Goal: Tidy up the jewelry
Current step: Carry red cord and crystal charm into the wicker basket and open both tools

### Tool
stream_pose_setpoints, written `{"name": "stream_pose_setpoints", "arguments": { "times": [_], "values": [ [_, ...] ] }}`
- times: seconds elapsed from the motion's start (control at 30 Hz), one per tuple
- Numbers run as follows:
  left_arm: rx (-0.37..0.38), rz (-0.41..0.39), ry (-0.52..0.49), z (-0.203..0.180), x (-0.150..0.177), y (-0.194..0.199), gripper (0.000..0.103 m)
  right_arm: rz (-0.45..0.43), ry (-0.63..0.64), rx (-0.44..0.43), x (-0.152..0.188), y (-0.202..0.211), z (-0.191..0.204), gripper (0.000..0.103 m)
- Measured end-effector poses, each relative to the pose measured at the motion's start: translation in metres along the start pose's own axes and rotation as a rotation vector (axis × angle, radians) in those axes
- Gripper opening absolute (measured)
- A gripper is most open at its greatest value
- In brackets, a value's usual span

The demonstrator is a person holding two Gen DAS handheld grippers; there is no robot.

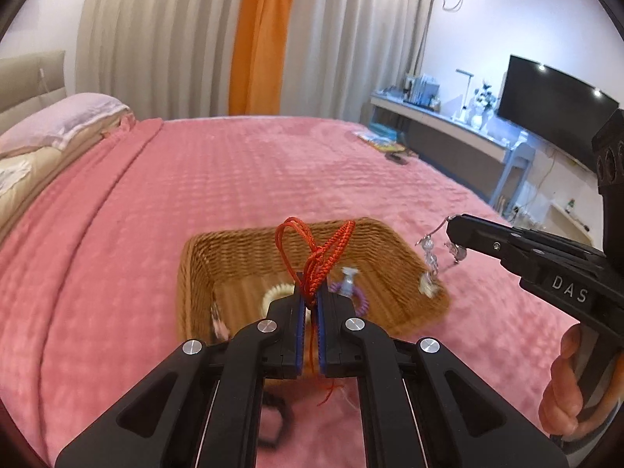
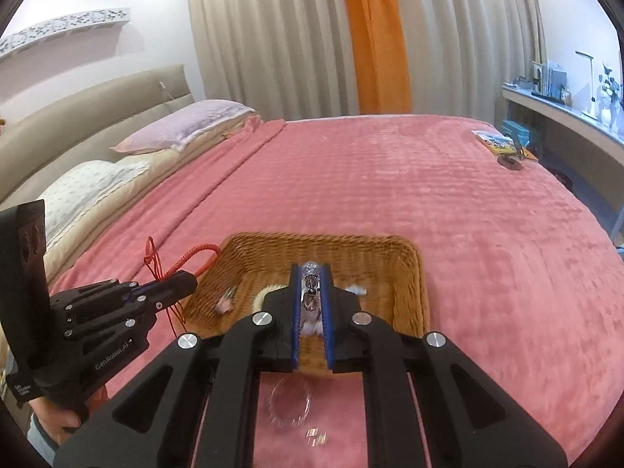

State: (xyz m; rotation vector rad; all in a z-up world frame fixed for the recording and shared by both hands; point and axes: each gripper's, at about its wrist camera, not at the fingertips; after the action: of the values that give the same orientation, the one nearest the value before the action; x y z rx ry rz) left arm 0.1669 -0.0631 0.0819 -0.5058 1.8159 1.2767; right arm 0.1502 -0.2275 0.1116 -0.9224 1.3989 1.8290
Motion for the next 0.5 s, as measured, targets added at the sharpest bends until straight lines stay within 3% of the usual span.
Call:
{"name": "stream_pose_setpoints", "arguments": {
  "times": [0.3, 0.5],
  "values": [
    [-0.025, 0.106, 0.021, 0.020, 0.010, -0.076, 0.003, 0.064, -0.084, 0.027, 0.013, -0.090, -0.036, 0.008],
    [-0.042, 0.133, 0.042, 0.029, 0.008, -0.100, 0.004, 0.109, -0.084, 0.024, 0.029, -0.111, -0.046, 0.008]
  ]
}}
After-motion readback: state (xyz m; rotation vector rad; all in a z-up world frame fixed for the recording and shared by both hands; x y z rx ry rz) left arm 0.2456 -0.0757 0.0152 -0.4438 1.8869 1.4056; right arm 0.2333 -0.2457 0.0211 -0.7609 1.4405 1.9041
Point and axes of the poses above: each gripper's, at about its wrist camera, not at the fingertips, and y roughly against the way its jaws point, z to its left, x to its underside
